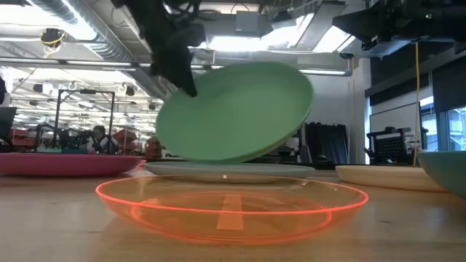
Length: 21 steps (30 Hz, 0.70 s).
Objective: Stack plastic plates
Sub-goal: Stack the light green plate on the blue plate
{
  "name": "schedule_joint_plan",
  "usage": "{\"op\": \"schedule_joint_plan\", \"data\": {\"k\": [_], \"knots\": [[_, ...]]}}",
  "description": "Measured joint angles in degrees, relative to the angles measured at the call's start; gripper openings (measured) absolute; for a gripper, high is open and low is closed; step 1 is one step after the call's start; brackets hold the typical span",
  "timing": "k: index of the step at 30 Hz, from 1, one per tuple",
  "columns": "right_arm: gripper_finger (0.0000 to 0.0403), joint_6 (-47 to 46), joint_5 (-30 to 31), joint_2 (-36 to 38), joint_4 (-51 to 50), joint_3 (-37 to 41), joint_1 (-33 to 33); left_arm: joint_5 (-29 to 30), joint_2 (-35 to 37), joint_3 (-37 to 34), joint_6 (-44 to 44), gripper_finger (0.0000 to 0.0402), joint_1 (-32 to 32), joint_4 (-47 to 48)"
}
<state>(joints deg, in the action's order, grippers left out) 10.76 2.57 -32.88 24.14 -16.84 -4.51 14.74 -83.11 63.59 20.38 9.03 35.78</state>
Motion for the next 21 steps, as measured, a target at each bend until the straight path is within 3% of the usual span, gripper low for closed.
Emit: {"op": "schedule_joint_plan", "data": {"k": [8, 21], "knots": [[0.0007, -0.3, 0.0, 0.0, -0.2, 0.0, 0.0, -6.1, -3.6, 0.0, -3.0, 0.0009, 5.5, 0.4], [0.0007, -0.4, 0.1, 0.0, -0.2, 0.0, 0.0, -7.9, -9.7, 0.1, -6.6, 0.0021, 6.2, -3.0]]}}
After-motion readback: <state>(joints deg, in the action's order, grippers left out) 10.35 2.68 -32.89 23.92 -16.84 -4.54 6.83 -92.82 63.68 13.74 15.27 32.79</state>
